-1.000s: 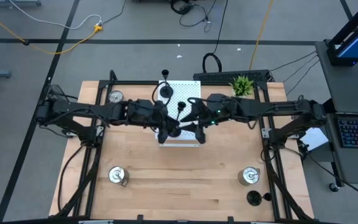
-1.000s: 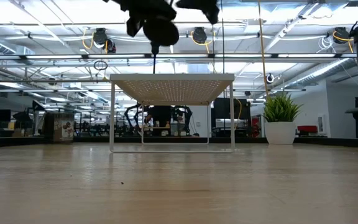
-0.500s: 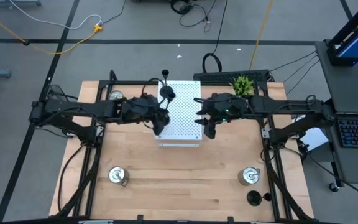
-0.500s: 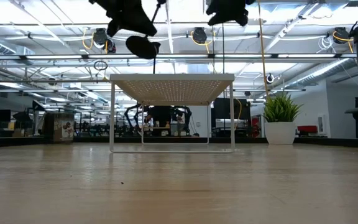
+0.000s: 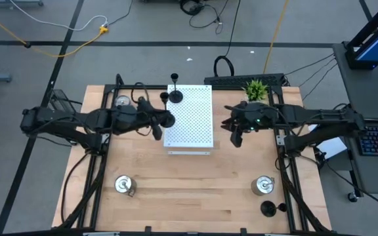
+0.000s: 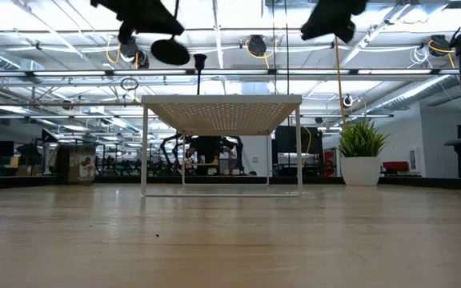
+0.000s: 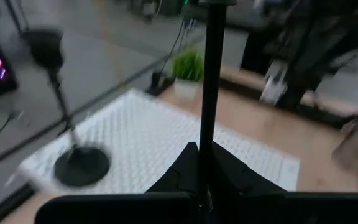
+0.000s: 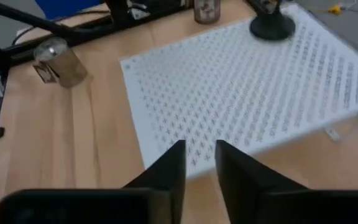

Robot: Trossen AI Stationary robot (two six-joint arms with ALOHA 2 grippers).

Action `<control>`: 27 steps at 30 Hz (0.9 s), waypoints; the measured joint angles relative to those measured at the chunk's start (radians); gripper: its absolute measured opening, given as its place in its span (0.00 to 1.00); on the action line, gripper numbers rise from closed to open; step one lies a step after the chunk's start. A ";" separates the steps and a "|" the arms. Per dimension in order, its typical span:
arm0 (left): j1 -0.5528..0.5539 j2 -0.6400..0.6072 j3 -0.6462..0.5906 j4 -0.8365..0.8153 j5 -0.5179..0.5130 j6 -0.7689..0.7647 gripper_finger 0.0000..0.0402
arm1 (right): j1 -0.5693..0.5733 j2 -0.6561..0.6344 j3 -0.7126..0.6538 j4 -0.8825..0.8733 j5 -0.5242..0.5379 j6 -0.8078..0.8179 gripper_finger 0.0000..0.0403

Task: Pick & Place candle stick holders
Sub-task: Put the top black candle holder on the shelf aligned with the other black candle holder

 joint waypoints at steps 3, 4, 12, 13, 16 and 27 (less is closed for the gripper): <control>0.004 -0.015 -0.075 0.113 0.010 0.031 0.03 | 0.000 -0.071 -0.078 0.056 0.001 0.040 0.08; 0.007 -0.012 -0.092 0.163 0.011 0.031 0.03 | 0.000 -0.094 -0.103 0.067 0.001 0.047 0.05; 0.056 0.049 -0.164 0.339 0.046 0.063 0.03 | 0.000 -0.250 -0.278 0.191 0.001 0.096 0.01; 0.064 0.067 -0.163 0.358 0.052 0.074 0.03 | 0.000 -0.263 -0.293 0.198 0.001 0.099 0.00; 0.085 0.120 -0.163 0.405 0.080 0.084 0.03 | 0.000 -0.293 -0.327 0.227 0.000 0.123 0.00; 0.170 0.192 -0.163 0.439 0.105 0.096 0.03 | 0.000 -0.307 -0.344 0.224 0.003 0.147 0.00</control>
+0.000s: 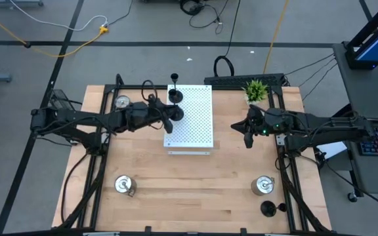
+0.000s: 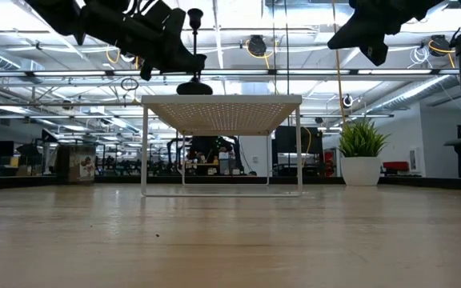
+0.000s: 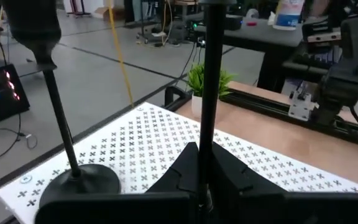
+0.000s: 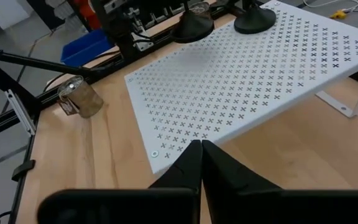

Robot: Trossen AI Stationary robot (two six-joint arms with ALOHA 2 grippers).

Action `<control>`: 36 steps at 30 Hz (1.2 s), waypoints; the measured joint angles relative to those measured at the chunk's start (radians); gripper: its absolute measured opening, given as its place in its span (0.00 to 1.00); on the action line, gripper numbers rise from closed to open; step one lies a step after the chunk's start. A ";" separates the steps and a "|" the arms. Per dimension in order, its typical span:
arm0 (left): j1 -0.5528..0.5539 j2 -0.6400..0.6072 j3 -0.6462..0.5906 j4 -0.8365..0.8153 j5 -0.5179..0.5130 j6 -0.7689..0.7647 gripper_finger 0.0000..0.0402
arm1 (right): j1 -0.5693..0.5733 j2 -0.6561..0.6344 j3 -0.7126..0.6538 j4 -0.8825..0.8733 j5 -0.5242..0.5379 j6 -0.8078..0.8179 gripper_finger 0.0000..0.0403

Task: Pick & Place candle stick holders
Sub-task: Put the top black candle holder on the shelf aligned with the other black candle holder

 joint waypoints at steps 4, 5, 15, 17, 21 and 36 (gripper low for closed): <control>0.006 0.000 -0.010 -0.008 0.010 0.002 0.03 | 0.000 0.000 0.000 0.000 0.001 0.000 0.00; 0.006 0.000 -0.021 -0.002 0.009 -0.001 0.03 | 0.000 0.000 0.000 -0.001 0.001 0.000 0.00; 0.009 0.001 -0.127 0.170 0.002 0.010 0.03 | 0.000 0.000 0.000 0.000 0.002 0.027 0.00; 0.015 0.000 -0.127 0.173 0.001 0.024 0.03 | 0.000 0.000 0.000 0.000 0.002 0.026 0.00; 0.024 0.027 -0.127 0.186 0.008 0.021 0.03 | 0.000 0.000 0.000 0.000 0.002 0.027 0.00; 0.057 0.098 -0.127 0.256 0.045 0.015 0.04 | 0.000 0.000 0.000 -0.001 0.002 0.045 0.00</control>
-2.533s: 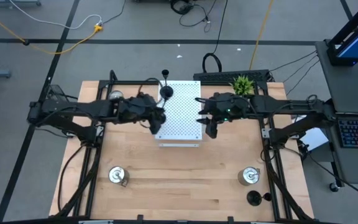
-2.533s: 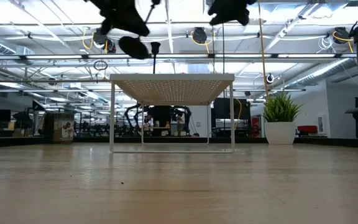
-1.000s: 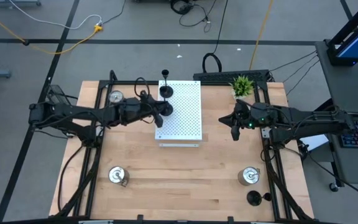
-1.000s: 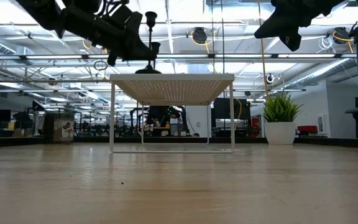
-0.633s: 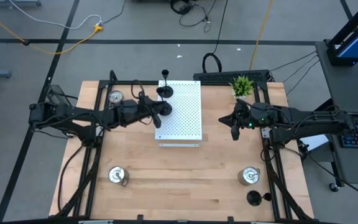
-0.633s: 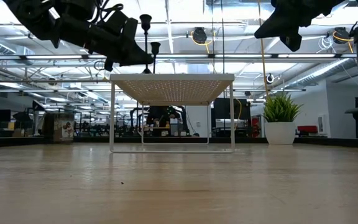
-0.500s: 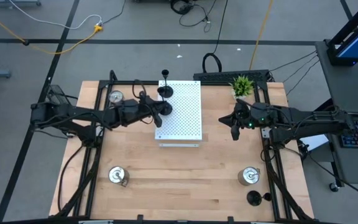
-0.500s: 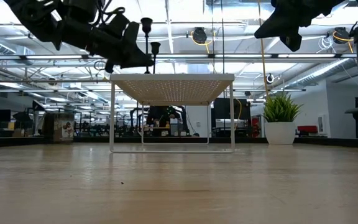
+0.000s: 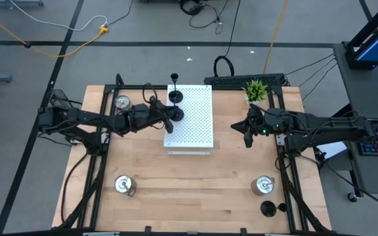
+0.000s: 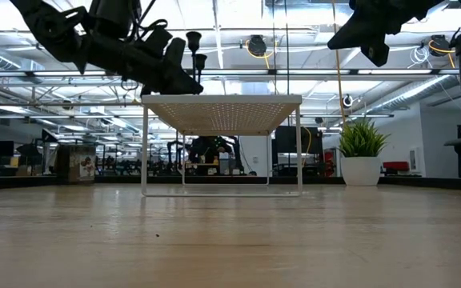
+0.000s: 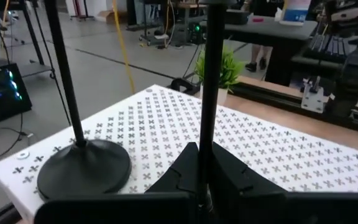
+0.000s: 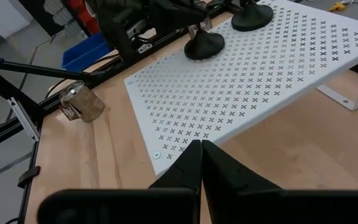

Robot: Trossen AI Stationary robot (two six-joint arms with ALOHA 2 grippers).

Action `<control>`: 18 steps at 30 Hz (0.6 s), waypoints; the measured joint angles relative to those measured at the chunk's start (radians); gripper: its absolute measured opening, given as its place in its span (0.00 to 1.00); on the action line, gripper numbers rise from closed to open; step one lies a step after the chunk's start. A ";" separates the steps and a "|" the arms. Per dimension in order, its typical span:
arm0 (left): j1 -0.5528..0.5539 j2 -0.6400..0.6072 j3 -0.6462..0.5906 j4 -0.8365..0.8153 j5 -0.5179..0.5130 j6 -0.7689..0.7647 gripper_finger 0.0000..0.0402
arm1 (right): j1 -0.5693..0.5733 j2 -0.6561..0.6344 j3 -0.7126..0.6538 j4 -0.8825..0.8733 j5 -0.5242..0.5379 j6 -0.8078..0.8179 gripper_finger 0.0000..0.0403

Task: Pick & Place candle stick holders
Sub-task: Put the top black candle holder on the shelf aligned with the other black candle holder

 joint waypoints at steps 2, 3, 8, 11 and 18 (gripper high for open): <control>0.005 0.000 0.000 -0.003 0.016 0.000 0.04 | 0.000 0.000 0.000 0.000 0.000 0.000 0.00; 0.006 0.000 0.000 -0.005 0.016 0.000 0.04 | 0.000 0.000 0.000 0.000 0.000 -0.001 0.00; 0.005 0.000 0.000 -0.008 0.044 0.000 0.04 | 0.000 0.000 0.000 0.000 0.021 -0.003 0.00; 0.005 0.000 0.000 -0.012 0.051 -0.002 0.04 | 0.000 0.000 0.000 0.000 0.027 -0.013 0.00; 0.005 0.000 0.000 -0.015 0.049 -0.005 0.07 | 0.000 0.000 0.000 0.000 0.025 -0.012 0.00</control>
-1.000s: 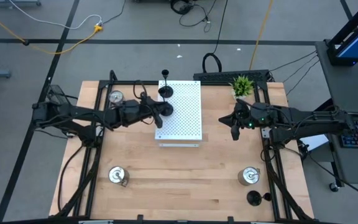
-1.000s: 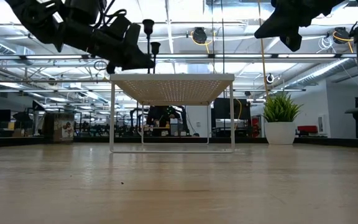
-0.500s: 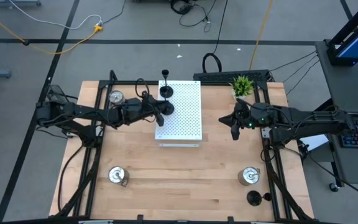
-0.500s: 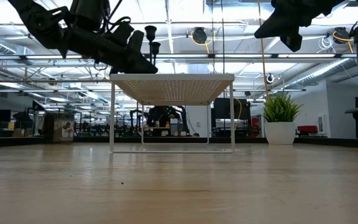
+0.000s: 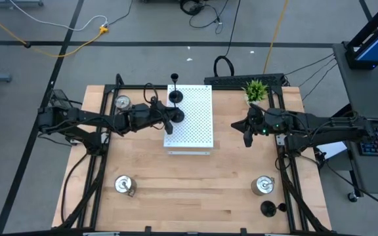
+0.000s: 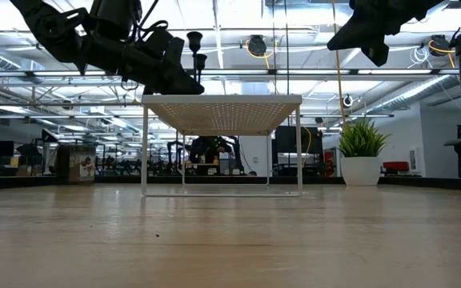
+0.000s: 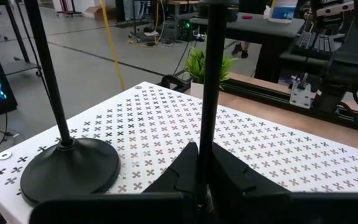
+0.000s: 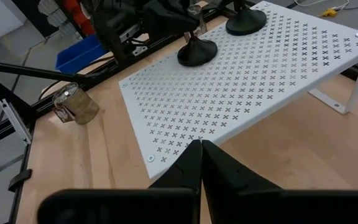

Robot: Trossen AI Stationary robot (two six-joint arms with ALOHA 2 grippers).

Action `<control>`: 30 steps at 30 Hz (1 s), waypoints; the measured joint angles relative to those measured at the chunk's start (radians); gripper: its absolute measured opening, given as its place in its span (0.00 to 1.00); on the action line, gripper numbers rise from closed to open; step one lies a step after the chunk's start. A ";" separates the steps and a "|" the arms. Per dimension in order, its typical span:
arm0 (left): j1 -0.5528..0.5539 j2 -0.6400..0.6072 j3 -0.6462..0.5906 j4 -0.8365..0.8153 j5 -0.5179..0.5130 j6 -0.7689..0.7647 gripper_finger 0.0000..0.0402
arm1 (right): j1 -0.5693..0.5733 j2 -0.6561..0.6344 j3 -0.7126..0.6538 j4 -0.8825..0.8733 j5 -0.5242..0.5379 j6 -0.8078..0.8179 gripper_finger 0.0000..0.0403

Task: Pick & Place candle stick holders
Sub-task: Put the top black candle holder on the shelf aligned with the other black candle holder, then put the black candle holder on the shelf aligned with the other black candle holders

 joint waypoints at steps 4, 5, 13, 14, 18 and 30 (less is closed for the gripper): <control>0.000 0.000 0.000 -0.008 -0.004 -0.007 0.11 | 0.000 0.000 0.000 0.000 -0.001 0.000 0.00; 0.000 0.000 0.000 -0.009 -0.006 -0.013 0.12 | 0.000 0.000 0.000 0.000 -0.002 0.000 0.00; 0.000 0.000 0.000 0.008 -0.032 0.005 0.22 | 0.000 0.000 0.000 0.000 -0.002 0.000 0.00; 0.000 0.000 0.000 0.012 -0.032 0.005 0.24 | 0.000 0.000 0.000 0.000 -0.002 0.000 0.00; 0.000 0.000 0.000 0.026 -0.033 0.005 0.31 | 0.000 0.000 0.000 0.000 -0.002 0.000 0.00; 0.000 -0.096 0.000 -0.040 -0.059 0.099 0.48 | 0.000 0.000 0.000 0.000 -0.003 0.001 0.00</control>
